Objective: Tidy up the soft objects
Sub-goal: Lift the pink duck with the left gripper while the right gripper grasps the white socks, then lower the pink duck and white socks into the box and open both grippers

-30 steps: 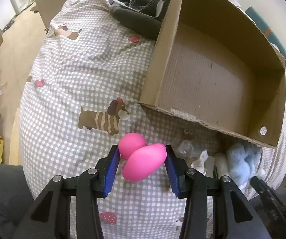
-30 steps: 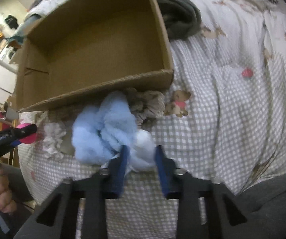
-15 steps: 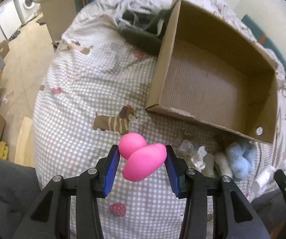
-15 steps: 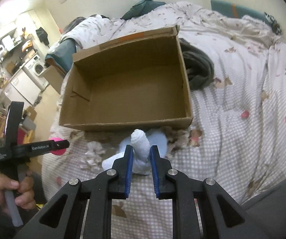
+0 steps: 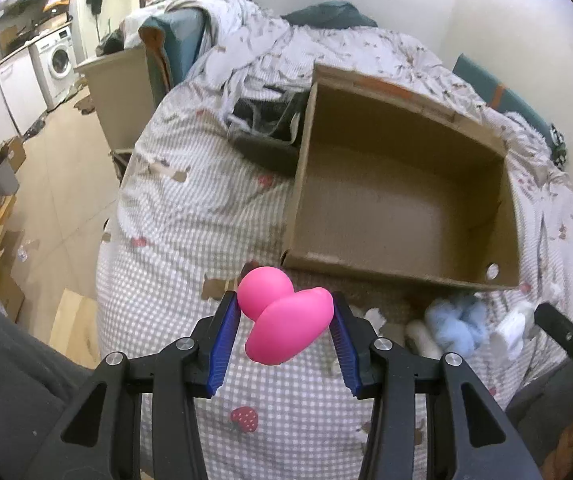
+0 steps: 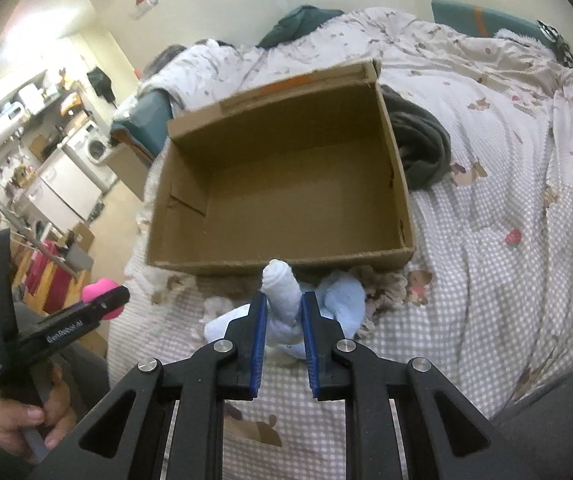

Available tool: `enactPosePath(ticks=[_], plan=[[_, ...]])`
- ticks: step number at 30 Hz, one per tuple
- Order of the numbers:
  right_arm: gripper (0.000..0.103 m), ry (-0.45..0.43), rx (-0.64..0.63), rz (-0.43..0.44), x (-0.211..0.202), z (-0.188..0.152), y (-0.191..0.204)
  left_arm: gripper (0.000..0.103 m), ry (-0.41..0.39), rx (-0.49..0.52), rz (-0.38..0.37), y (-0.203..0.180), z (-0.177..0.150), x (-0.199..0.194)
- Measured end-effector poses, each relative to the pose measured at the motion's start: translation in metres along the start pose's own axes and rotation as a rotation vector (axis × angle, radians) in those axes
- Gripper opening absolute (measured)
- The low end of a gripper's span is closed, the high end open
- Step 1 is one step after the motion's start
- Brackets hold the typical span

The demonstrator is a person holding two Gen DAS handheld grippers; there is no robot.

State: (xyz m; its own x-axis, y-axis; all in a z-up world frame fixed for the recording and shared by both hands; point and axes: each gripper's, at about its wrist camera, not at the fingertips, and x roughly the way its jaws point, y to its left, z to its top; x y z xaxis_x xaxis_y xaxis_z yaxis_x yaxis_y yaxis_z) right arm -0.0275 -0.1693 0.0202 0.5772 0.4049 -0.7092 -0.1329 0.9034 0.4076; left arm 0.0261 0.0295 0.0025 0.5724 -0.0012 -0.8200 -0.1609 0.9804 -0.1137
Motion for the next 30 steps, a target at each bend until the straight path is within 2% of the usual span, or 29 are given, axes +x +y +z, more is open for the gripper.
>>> enactPosePath(ticks=[4,8,16,21,24,30], plan=[[0.019,-0.066,0.007,0.039,-0.016,0.02,0.003,0.042,-0.044,0.051,-0.011,-0.015,0.024,-0.01],[0.019,-0.104,-0.028,0.027,-0.02,0.044,0.007,0.042,-0.071,0.079,-0.031,-0.025,0.05,-0.01],[0.019,-0.132,-0.055,-0.013,0.002,0.079,0.0,0.042,-0.105,0.136,-0.035,-0.038,0.087,0.007],[0.019,-0.118,-0.037,-0.057,0.027,0.076,-0.015,0.042,-0.08,0.14,-0.034,-0.041,0.088,0.032],[0.019,-0.079,0.003,-0.136,0.043,0.07,-0.026,0.042,-0.041,0.1,-0.037,-0.04,0.082,0.047],[0.019,-0.051,-0.015,-0.167,0.054,0.066,-0.027,0.042,-0.053,0.13,-0.022,-0.043,0.072,0.059]])
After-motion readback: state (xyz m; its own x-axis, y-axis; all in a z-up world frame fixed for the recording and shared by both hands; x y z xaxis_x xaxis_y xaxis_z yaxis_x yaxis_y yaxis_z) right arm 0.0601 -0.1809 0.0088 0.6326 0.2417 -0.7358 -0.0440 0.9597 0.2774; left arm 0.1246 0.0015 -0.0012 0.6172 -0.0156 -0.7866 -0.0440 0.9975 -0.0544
